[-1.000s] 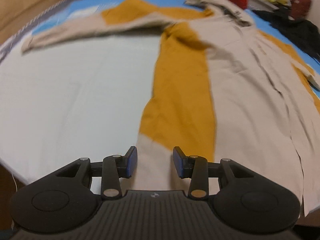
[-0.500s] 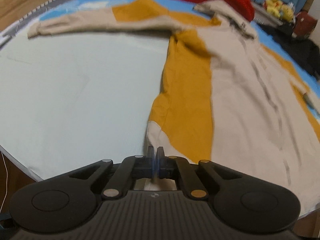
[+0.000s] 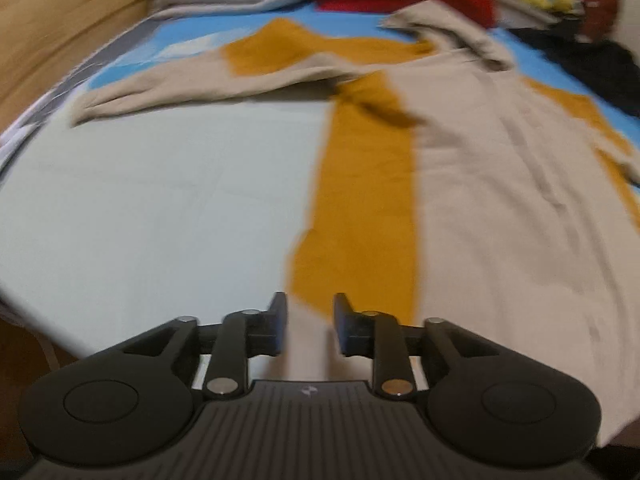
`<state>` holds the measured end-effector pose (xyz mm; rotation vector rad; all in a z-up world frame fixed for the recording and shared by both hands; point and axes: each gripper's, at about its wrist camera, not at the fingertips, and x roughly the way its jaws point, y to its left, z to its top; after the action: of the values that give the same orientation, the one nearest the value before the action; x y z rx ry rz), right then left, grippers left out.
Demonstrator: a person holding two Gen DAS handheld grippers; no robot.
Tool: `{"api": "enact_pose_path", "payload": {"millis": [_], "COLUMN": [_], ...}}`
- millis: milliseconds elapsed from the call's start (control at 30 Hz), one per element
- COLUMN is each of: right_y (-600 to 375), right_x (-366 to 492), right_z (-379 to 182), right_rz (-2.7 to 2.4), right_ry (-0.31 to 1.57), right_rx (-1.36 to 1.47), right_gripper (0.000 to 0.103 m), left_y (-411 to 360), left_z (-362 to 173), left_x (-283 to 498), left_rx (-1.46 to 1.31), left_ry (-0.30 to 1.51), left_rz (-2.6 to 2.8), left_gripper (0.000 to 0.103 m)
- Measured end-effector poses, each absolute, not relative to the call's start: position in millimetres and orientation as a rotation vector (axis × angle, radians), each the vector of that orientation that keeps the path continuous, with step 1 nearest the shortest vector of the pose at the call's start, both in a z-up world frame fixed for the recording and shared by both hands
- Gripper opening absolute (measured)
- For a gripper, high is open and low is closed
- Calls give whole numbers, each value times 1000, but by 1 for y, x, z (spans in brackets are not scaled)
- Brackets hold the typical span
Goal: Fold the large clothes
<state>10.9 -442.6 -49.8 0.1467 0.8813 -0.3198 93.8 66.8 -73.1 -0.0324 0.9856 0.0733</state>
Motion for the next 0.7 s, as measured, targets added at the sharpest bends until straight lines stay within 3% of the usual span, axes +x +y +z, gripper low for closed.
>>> {"api": "enact_pose_path", "payload": {"millis": [67, 133, 200, 267, 400, 533, 700], "right_y": [-438, -437, -437, -436, -419, -399, -368], "right_x": [15, 23, 28, 32, 36, 52, 96], "right_z": [-59, -78, -93, -84, -40, -8, 15], "right_rz": [-265, -247, -283, -310, -273, -240, -192], "right_ry": [898, 995, 1063, 1014, 788, 617, 532], "right_rx": [174, 172, 151, 150, 107, 106, 166], "right_gripper": [30, 30, 30, 30, 32, 36, 41], "left_y": [58, 56, 58, 55, 46, 37, 30], "left_z": [-89, -117, -128, -112, -77, -51, -15], "left_x": [97, 103, 106, 111, 114, 114, 129], "left_rx": [-54, -75, -96, -87, -123, -115, -115], "left_ry": [1040, 1179, 1222, 1158, 966, 819, 667], "left_rz": [24, 17, 38, 42, 24, 48, 50], "left_gripper": [34, 43, 46, 47, 58, 58, 58]}}
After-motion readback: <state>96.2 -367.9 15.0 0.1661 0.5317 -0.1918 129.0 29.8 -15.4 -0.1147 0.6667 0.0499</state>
